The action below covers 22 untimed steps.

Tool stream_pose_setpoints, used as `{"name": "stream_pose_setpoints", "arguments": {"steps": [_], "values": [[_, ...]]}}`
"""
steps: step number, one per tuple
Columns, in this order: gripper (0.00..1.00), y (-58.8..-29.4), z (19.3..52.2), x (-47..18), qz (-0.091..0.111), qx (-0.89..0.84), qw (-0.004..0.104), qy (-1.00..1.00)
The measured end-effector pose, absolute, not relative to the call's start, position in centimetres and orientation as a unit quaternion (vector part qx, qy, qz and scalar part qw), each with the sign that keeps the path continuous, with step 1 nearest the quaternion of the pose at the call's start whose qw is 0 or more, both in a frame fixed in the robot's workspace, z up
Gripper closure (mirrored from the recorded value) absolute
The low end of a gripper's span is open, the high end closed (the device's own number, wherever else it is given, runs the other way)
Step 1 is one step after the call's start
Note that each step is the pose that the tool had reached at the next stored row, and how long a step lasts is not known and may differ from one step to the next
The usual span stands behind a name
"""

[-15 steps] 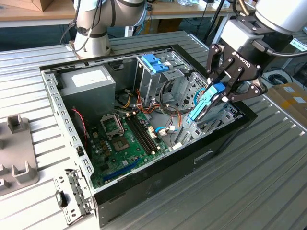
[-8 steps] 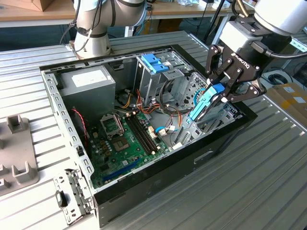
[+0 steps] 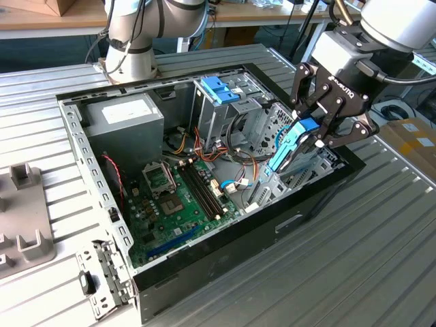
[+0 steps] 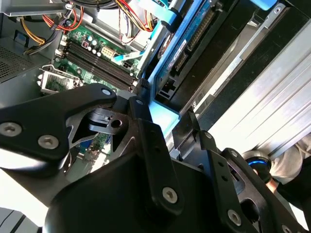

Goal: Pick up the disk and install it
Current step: 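Insert the disk into the insertion slot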

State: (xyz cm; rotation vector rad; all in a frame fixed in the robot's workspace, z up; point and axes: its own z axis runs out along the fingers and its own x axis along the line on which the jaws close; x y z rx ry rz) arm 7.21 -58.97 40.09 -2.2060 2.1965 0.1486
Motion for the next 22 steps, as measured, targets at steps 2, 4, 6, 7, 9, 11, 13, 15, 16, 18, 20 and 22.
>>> {"name": "stream_pose_setpoints", "arguments": {"steps": [2, 4, 6, 7, 9, 11, 13, 15, 16, 18, 20, 22], "values": [[0.55, -59.0, 40.1, 7.2, 0.048, -0.708, 0.012, 0.705], [0.55, -59.0, 40.2, 7.2, 0.048, -0.708, 0.013, 0.705], [0.55, -59.0, 40.4, 7.2, 0.048, -0.708, 0.013, 0.705], [0.55, -59.0, 40.5, 7.2, 0.048, -0.708, 0.013, 0.705], [0.55, -59.0, 40.8, 7.2, 0.048, -0.708, 0.013, 0.705], [0.55, -59.0, 41.1, 7.2, 0.048, -0.708, 0.013, 0.705], [0.55, -59.0, 41.6, 7.2, 0.049, -0.708, 0.014, 0.705], [0.55, -59.0, 42.3, 7.2, 0.05, -0.708, 0.015, 0.705], [0.55, -59.0, 42.5, 7.2, 0.05, -0.708, 0.015, 0.705], [0.55, -59.0, 42.8, 7.2, 0.051, -0.708, 0.016, 0.704], [0.55, -59.0, 42.9, 7.2, 0.052, -0.708, 0.017, 0.704], [0.55, -59.0, 42.9, 7.2, 0.053, -0.708, 0.018, 0.704]]}}
